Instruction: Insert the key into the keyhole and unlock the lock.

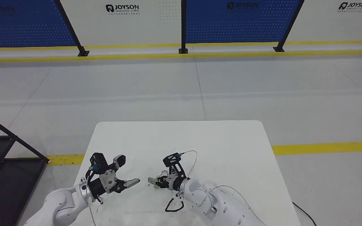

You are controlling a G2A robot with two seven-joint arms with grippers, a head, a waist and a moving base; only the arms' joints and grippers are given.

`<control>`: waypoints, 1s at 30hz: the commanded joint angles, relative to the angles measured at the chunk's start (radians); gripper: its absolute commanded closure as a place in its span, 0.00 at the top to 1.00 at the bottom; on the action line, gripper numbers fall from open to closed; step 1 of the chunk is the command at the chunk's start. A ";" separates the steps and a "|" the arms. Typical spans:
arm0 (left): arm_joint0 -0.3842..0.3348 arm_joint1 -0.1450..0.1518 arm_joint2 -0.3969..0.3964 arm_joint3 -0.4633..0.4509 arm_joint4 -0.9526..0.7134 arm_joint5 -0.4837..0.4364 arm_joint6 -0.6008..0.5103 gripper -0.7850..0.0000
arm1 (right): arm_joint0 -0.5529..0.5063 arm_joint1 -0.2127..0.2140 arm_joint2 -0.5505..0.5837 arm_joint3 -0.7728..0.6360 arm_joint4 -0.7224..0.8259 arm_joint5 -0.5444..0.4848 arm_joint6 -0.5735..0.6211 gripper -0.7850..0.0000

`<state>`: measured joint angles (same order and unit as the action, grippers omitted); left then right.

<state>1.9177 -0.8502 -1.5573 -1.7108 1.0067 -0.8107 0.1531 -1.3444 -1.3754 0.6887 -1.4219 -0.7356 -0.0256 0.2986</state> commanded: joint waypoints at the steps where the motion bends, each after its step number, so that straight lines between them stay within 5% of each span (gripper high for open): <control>1: 0.000 0.000 0.000 0.000 0.000 0.000 0.000 1.00 | -0.048 0.022 0.044 -0.075 -0.037 -0.009 -0.005 1.00; 14: 0.000 0.000 0.000 0.000 0.000 0.000 0.000 1.00 | -0.455 0.150 0.413 -0.496 -0.198 -0.157 -0.117 1.00; 30: -0.003 -0.004 -0.001 -0.001 0.005 0.012 -0.002 1.00 | -0.454 0.151 0.420 -0.494 -0.204 -0.154 -0.120 1.00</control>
<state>1.9112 -0.8606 -1.5587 -1.7139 1.0179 -0.7826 0.1479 -1.7971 -1.2228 1.1196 -1.9137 -0.9483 -0.1755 0.1750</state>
